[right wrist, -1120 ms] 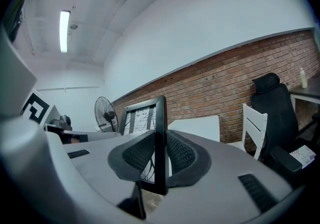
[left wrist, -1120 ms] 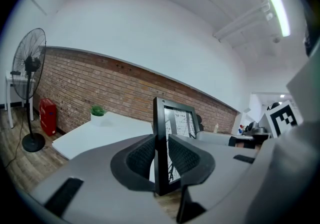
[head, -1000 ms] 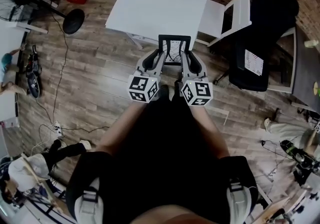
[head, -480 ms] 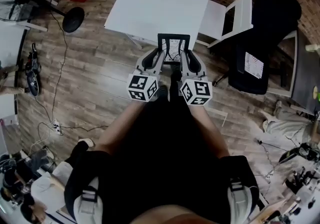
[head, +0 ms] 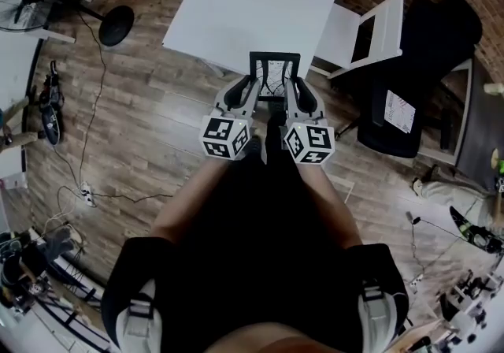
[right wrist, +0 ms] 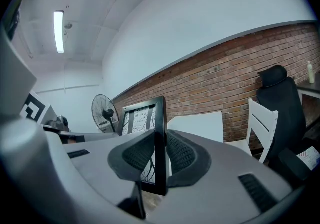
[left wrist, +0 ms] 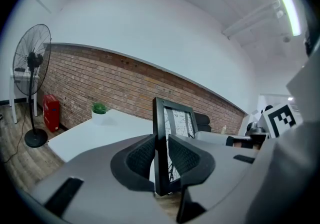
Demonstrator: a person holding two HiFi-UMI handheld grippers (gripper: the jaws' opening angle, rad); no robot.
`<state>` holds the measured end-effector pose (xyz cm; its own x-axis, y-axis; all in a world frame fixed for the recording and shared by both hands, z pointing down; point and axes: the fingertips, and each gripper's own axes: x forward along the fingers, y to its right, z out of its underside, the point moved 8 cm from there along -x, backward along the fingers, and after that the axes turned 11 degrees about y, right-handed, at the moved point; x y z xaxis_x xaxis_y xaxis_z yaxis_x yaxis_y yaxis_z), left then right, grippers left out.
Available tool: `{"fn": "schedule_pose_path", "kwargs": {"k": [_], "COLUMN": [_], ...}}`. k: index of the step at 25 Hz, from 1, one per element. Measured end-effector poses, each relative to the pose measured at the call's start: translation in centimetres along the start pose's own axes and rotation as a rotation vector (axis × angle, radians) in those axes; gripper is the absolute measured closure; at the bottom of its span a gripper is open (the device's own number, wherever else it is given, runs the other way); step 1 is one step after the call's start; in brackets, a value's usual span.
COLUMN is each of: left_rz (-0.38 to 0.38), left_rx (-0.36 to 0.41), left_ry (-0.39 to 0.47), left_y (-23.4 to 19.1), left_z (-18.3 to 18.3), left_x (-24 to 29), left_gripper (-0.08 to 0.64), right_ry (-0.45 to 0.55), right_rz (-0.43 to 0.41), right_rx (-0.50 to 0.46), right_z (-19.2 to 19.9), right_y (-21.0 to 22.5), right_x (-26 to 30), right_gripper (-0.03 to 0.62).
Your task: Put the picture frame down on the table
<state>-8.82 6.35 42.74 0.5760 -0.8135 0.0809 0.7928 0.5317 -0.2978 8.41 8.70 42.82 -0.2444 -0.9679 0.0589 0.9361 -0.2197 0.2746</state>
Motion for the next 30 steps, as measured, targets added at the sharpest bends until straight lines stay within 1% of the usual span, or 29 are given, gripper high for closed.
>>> {"fn": "schedule_pose_path", "kwargs": {"k": [13,22,30], "left_rz": [-0.068,-0.111,-0.133], "left_rx": [-0.045,-0.049,-0.068], "left_ry": [-0.026,-0.057,-0.092], "left_y": [-2.7,-4.3,-6.0], "left_z": [0.8,1.7,2.8], "left_x": [4.3,7.0,8.8], "left_gripper": [0.472,0.472,0.472], "right_ry": [-0.070,-0.112,-0.149], "right_rz": [-0.034,-0.056,-0.052], "right_rx": [0.016,0.026,0.037], "right_z": [0.8,1.6,2.7], "right_y": [2.1,3.6,4.5], "right_x": [5.0,8.6,11.1], "right_gripper": [0.523,0.523,0.523]}}
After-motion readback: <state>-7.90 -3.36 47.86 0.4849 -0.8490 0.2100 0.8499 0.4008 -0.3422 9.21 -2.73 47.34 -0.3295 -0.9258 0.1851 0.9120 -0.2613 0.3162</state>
